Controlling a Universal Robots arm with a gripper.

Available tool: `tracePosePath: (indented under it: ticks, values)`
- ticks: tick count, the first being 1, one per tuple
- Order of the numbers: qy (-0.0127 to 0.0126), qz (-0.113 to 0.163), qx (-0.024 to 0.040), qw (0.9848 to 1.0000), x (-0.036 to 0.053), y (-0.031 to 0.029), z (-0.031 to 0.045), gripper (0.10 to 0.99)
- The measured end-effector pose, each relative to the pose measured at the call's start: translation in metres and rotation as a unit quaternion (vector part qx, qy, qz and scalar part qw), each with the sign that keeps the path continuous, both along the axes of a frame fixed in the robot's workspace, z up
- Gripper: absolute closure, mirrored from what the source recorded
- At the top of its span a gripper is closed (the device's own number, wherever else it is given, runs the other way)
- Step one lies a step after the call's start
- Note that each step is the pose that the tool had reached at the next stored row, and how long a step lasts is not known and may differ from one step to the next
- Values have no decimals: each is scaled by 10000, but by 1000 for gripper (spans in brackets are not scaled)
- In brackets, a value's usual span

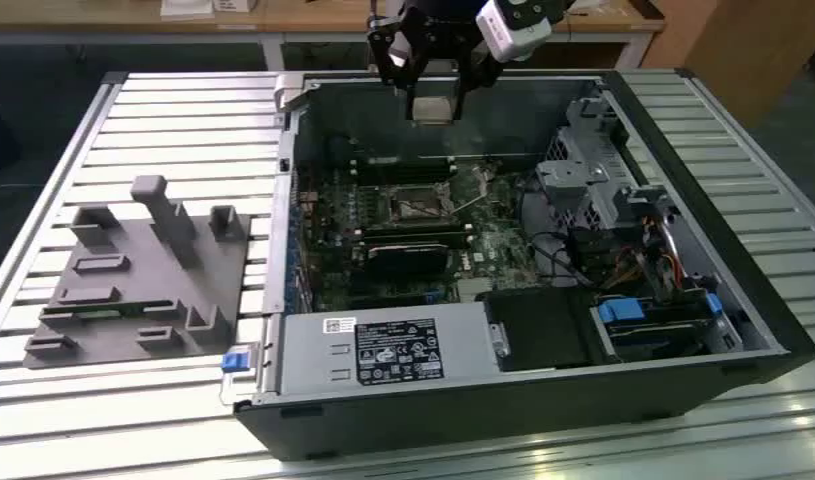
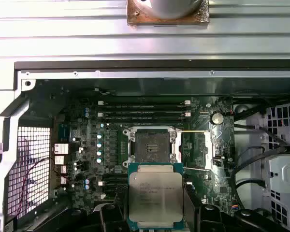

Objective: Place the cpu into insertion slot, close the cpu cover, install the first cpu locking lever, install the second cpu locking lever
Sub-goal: 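Place the cpu into insertion slot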

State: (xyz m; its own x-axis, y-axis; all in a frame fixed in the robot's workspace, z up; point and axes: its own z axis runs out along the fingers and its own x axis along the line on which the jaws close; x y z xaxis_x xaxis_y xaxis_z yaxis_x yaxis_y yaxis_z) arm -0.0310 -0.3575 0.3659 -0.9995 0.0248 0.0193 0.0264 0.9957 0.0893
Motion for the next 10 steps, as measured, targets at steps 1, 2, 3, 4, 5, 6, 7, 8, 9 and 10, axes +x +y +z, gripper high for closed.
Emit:
tracePosePath:
  ticks: [1, 2, 3, 4, 5, 6, 7, 8, 9, 10]
  values:
    - [0, 0, 0, 10000, 0, 0, 0, 545]
    - [0, 0, 0, 10000, 0, 0, 0, 545]
    - [0, 0, 0, 10000, 0, 0, 0, 545]
    - [0, 0, 0, 10000, 0, 0, 0, 545]
    - [0, 0, 0, 10000, 0, 0, 0, 545]
    - [0, 0, 0, 10000, 0, 0, 0, 545]
    - [0, 0, 0, 10000, 0, 0, 0, 545]
    - [0, 0, 0, 10000, 0, 0, 0, 545]
    - [0, 0, 0, 10000, 0, 0, 0, 545]
    - [0, 0, 0, 10000, 0, 0, 0, 545]
